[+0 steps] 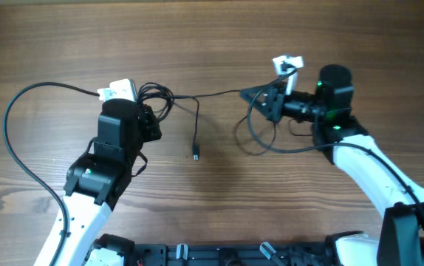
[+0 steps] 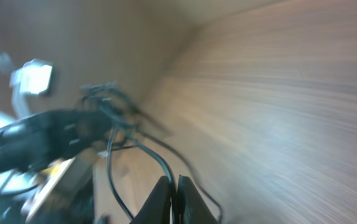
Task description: Untangle cables
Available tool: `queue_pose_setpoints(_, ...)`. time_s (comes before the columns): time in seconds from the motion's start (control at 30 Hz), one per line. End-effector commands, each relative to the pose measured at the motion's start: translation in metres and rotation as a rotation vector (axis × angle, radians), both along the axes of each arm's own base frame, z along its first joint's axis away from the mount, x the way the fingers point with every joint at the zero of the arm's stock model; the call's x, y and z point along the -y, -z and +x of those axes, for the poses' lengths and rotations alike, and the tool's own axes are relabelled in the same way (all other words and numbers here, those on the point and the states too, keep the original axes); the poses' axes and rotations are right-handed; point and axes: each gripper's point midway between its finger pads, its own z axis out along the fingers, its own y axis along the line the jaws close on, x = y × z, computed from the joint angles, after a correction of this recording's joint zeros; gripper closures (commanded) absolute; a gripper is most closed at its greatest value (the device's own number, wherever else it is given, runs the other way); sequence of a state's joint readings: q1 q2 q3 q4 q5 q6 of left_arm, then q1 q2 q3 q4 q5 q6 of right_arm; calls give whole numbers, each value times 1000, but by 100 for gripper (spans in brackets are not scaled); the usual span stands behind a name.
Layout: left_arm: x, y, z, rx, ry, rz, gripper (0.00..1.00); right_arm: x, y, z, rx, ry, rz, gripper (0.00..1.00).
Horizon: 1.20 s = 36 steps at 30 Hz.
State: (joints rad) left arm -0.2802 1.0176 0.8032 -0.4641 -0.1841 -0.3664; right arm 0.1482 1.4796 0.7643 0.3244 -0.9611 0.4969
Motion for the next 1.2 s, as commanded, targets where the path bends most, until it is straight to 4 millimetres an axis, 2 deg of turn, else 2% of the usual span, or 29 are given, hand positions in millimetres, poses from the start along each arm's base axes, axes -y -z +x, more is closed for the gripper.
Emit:
queue_pose_setpoints(0.0,2,-4,1,13,37,-11,96,14,9,0,-53,38,-27,21)
queue_pose_setpoints(0.03,17,-5,0,11,123,-37,96,3,10,-14,-73,-35,-10,5)
queue_pose_setpoints(0.07,34,-6,-4,14,254,-43,96,-8,6,-26,-34,-117,-2,1)
queue_pose_setpoints(0.17,85,-10,-30,32,646,-81,96,-34,-5,-46,89,-256,4,0)
queue_pose_setpoints(0.2,92,-10,-38,32,715,-84,96,-42,-13,-52,136,-298,21,0)
queue_pose_setpoints(0.3,92,-5,-44,11,746,-69,96,-55,-42,-73,247,-434,104,0)
queue_pose_setpoints(0.37,96,-6,-46,13,767,-85,96,-65,-51,-81,265,-472,127,1)
queue_pose_setpoints(0.5,104,-10,-52,20,813,-125,96,-88,-38,-88,224,-485,113,1)
queue_pose_setpoints(0.57,108,-12,-55,22,840,-149,96,-97,-30,-88,205,-478,101,5)
queue_pose_setpoints(0.63,112,-14,-59,23,865,-173,95,-103,-26,-88,175,-464,97,19)
queue_pose_setpoints(0.67,113,-15,-60,23,871,-179,94,-104,-24,-86,163,-448,93,36)
queue_pose_setpoints(0.7,113,-14,-60,21,870,-179,94,-104,-22,-80,144,-418,87,59)
queue_pose_setpoints(0.77,113,-14,-60,19,869,-178,94,-103,-20,-69,116,-345,77,95)
queue_pose_setpoints(0.8,112,-13,-59,19,861,-170,78,-102,-18,-61,92,-299,72,96)
queue_pose_setpoints(0.83,110,-12,-58,18,852,-164,69,-101,-16,-55,69,-256,68,96)
queue_pose_setpoints(0.87,107,-10,-55,10,827,-149,29,-99,-14,-45,44,-190,60,96)
queue_pose_setpoints(0.9,104,-8,-53,-2,792,-151,0,-95,-12,-34,27,-123,54,96)
queue_pose_setpoints(0.97,93,-6,-42,-38,643,-194,0,-86,-8,-13,35,12,25,96)
queue_pose_setpoints(1.03,75,-3,-28,-107,347,-338,0,-75,-4,7,48,143,-6,96)
queue_pose_setpoints(1.1,76,-1,-27,-201,140,-569,0,-71,-3,11,49,173,-14,96)
queue_pose_setpoints(1.17,88,-1,-32,-252,132,-655,0,-71,0,10,32,172,-21,96)
